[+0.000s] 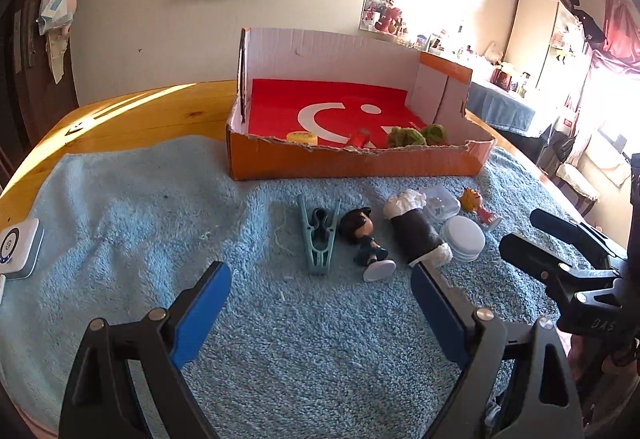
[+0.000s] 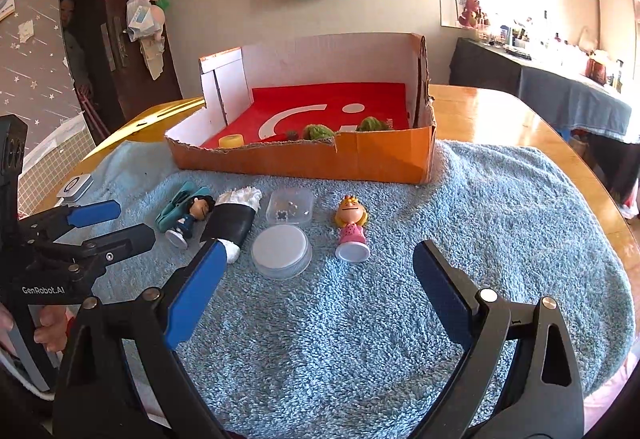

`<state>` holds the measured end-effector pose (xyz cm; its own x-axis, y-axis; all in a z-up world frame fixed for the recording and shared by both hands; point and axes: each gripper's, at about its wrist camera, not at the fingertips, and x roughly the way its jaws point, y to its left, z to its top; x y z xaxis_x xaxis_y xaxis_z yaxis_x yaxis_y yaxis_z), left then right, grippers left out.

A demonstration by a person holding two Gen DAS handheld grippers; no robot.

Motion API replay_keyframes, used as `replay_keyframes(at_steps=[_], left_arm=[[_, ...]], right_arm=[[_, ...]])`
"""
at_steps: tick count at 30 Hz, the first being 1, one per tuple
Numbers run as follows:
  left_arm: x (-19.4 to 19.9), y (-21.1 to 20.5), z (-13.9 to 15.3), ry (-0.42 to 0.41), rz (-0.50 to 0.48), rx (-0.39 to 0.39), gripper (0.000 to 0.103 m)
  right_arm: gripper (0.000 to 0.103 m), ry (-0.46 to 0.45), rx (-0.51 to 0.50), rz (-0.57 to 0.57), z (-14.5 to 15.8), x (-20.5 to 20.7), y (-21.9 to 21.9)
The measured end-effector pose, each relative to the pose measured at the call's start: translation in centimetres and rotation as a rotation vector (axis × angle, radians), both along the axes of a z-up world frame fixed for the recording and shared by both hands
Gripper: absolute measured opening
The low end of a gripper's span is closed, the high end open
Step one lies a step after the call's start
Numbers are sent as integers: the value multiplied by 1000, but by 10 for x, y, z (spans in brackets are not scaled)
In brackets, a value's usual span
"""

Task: Organize objects
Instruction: 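Move the left tool to the green clothespin while the right tool approaches the pink-dress figurine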

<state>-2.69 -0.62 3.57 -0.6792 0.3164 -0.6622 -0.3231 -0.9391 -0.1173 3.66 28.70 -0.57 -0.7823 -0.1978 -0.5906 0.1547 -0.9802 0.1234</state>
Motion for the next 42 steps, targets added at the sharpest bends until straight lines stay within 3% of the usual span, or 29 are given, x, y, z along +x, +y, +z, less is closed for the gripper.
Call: replay_keyframes(at_steps=[14, 30, 35, 42], left_arm=[[-15, -8, -5, -33, 17, -10, 93], [-48, -2, -7, -73, -39, -148, 93], [-62, 4, -8, -107, -63, -162, 84], [-69, 4, -9, -117, -95, -175, 83]], right_arm=[[95, -27, -2, -11, -8, -8, 7], [95, -116, 23, -61, -15, -34, 34], [95, -166, 57, -55, -20, -49, 34], [95, -183, 75, -37, -20, -62, 30]])
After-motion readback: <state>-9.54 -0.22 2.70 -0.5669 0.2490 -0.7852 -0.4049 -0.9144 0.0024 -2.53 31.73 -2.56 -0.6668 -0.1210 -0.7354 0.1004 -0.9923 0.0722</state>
